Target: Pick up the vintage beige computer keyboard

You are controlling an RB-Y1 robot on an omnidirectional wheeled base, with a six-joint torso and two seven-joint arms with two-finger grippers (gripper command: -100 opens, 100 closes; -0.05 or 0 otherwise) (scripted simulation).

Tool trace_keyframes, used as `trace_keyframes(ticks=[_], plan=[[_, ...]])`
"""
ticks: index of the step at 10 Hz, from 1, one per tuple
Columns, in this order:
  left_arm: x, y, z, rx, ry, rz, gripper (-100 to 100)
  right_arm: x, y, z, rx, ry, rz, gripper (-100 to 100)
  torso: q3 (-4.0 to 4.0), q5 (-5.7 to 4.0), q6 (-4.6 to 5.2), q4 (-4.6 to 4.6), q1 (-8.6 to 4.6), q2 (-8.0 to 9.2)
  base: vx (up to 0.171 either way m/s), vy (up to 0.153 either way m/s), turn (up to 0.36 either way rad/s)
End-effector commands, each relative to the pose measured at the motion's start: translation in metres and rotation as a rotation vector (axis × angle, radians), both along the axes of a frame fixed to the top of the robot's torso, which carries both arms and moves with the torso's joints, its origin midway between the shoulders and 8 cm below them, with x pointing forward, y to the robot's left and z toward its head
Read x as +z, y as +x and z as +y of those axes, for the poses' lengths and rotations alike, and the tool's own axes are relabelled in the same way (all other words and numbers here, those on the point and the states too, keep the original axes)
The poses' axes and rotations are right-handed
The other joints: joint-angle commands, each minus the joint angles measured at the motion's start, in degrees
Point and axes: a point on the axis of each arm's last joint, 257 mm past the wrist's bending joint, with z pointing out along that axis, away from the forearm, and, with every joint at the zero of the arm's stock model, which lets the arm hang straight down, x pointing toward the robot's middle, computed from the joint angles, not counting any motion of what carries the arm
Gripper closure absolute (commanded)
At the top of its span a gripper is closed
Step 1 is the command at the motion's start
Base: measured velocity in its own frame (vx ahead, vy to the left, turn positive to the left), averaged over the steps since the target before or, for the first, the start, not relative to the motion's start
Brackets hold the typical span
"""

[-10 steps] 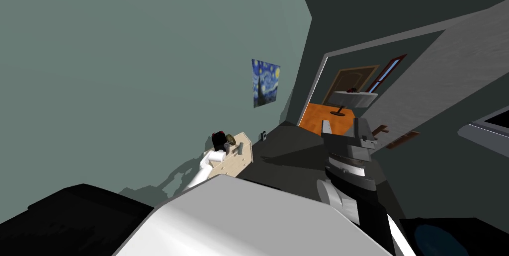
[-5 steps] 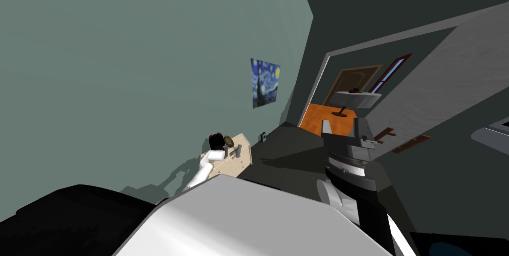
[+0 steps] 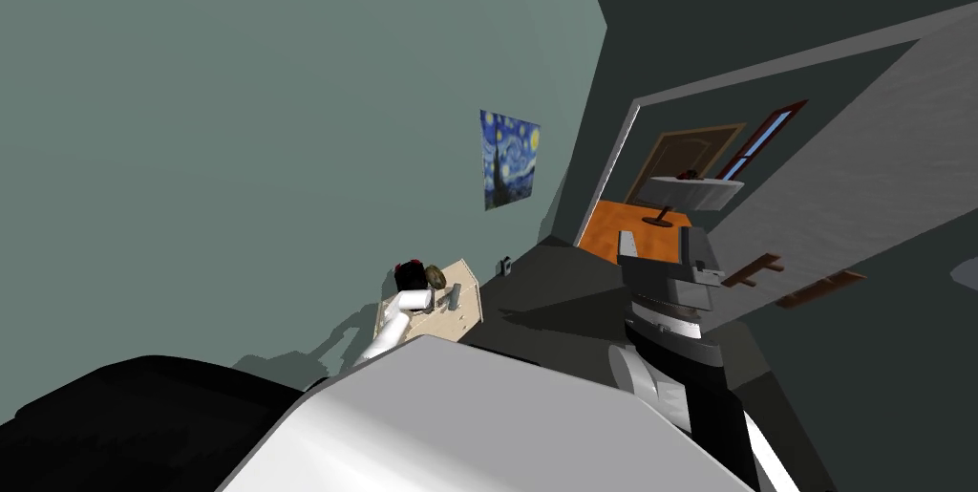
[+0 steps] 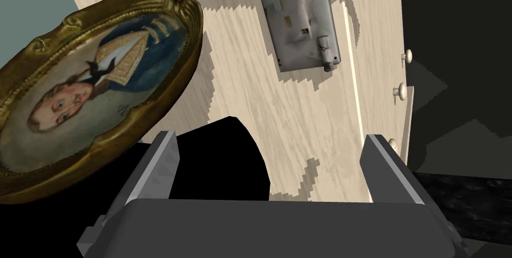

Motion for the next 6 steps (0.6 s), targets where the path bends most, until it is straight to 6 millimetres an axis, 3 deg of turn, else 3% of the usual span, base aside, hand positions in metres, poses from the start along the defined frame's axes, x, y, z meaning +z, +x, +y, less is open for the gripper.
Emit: trace_keyframes(ticks=[1,6], plan=[[-0.006,-0.006,0.002,0.018,-0.014,0.025,-100,0.0,0.0,0.0,0.0,0.0,0.0,0,0.0,0.0,0.0,0.0,0.0,0.0,0.072,-0.02,0.014],[-0.036,-0.051,-0.005,0.128,-0.113,0.174,-100,0.0,0.0,0.0,0.0,0.0,0.0,0,-0.03,0.01,0.0,-0.01,0.08,-0.06,0.121,-0.018,0.033]])
